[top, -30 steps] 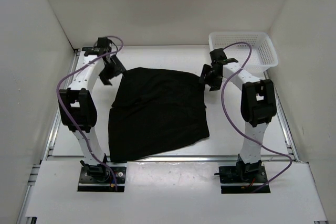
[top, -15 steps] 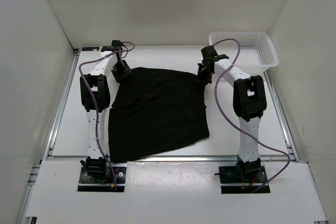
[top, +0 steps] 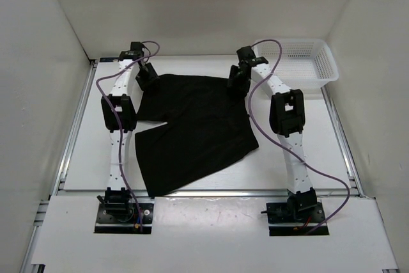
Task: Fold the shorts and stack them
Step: Flatten the shorts out, then fold the shorts
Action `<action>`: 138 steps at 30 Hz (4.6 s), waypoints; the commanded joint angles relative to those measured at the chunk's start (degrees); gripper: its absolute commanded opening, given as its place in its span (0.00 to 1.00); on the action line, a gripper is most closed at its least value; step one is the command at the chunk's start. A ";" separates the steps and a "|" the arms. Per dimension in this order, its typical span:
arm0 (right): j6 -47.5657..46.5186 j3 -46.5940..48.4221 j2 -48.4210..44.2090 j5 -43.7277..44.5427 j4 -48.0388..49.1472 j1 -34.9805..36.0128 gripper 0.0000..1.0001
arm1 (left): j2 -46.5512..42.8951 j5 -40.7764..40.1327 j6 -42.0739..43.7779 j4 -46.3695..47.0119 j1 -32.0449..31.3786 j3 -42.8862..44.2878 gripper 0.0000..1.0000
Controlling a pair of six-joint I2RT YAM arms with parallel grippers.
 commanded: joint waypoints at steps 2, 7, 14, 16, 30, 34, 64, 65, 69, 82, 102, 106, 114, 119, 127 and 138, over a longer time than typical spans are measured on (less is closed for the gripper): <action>-0.63 11.13 5.71 0.14 -1.80 -0.77 0.69 | 3.37 4.52 0.80 3.03 3.35 4.64 0.59; -1.69 13.54 2.67 -2.15 1.09 -0.77 0.86 | 1.19 6.46 -0.25 7.96 6.25 7.63 0.60; -1.69 6.60 -9.20 -5.49 5.84 0.28 0.89 | -12.69 6.46 -0.26 11.04 6.79 5.18 0.84; -1.69 4.31 -13.93 -5.49 6.63 0.98 0.87 | -19.26 6.46 0.35 11.04 6.79 0.90 0.94; 3.15 -65.78 -65.34 -1.00 16.93 5.12 0.02 | -72.19 0.03 -3.76 12.97 2.66 -78.27 0.10; 8.05 -76.97 -71.87 -5.31 15.09 4.59 0.31 | -77.05 3.91 -9.74 18.32 -0.16 -94.30 0.10; 27.67 -86.58 -53.43 -17.45 40.92 -9.74 0.18 | -38.45 -8.65 -3.69 11.23 -1.91 -60.41 0.15; 27.67 -86.06 -52.90 -16.75 40.31 -9.74 0.14 | -39.33 -9.18 -3.68 10.35 -1.91 -59.18 0.19; 26.53 -85.35 -53.42 -16.22 38.90 -9.74 0.01 | -48.54 -9.19 -3.68 8.32 -1.39 -63.54 0.68; 22.66 -83.51 -54.66 -16.22 35.56 -8.59 0.01 | -89.51 3.65 -21.69 6.47 -4.81 -105.74 0.69; 20.56 -82.98 -57.91 -16.74 32.30 -8.07 0.01 | -75.29 -2.32 -27.85 15.17 -9.91 -109.61 0.61; 20.03 -82.98 -58.44 -16.22 31.70 -8.07 0.01 | -72.40 -5.31 -28.47 16.66 -9.91 -109.61 0.50; 20.02 -83.51 -59.58 -15.69 31.16 -8.07 0.01 | -68.34 -6.46 -28.46 17.81 -11.14 -108.47 0.18; 19.41 -82.28 -60.63 -15.17 29.59 -8.07 0.01 | -69.39 -5.94 -27.15 16.32 -11.14 -106.28 0.10; 12.91 -74.90 -66.86 -9.72 20.54 -8.07 0.01 | -82.75 -11.20 -25.48 0.60 -11.14 -87.06 0.10; 9.21 -78.92 -76.97 -8.66 9.99 -8.07 0.01 | -91.54 -9.54 -26.18 -3.99 -11.67 -89.91 0.10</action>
